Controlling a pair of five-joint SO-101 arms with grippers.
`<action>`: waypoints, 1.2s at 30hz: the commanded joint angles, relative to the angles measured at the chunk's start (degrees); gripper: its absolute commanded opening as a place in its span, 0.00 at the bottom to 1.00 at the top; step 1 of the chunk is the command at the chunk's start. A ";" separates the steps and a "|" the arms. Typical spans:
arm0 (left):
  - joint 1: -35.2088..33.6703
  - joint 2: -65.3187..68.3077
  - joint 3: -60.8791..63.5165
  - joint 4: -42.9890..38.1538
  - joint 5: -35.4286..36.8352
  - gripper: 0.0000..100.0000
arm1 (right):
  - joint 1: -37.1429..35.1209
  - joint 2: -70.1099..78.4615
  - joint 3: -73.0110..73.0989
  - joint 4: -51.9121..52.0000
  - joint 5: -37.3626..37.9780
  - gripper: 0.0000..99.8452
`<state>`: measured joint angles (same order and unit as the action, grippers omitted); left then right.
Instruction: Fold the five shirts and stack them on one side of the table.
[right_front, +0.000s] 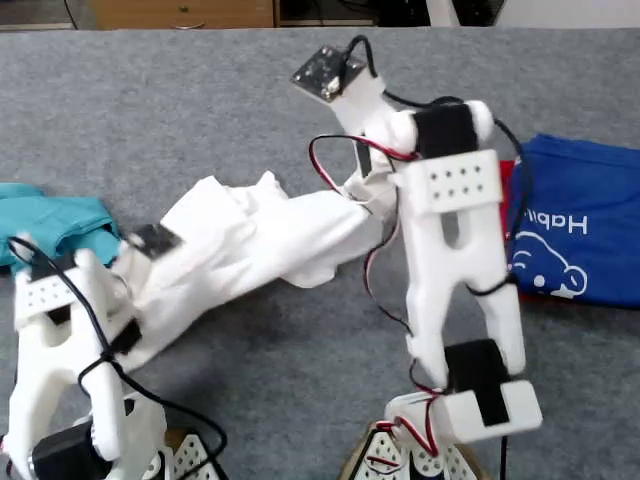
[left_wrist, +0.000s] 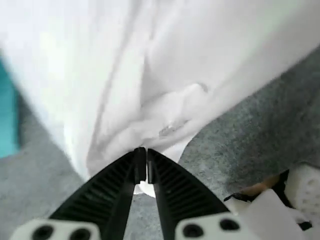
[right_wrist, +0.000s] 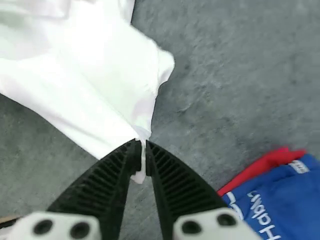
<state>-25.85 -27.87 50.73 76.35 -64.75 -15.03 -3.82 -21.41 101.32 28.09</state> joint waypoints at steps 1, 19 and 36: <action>0.62 -1.45 -17.85 8.26 7.56 0.02 | 1.36 -5.23 -7.08 0.70 -0.35 0.00; 10.99 -1.45 -44.84 24.44 20.04 0.20 | 9.63 -3.91 -26.24 -13.89 10.73 0.00; 23.65 5.49 -38.15 11.60 25.23 0.19 | 8.40 4.62 -24.66 -1.58 8.70 0.00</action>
<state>-4.57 -24.88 12.57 93.05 -41.19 -6.33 0.84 -45.76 97.01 37.49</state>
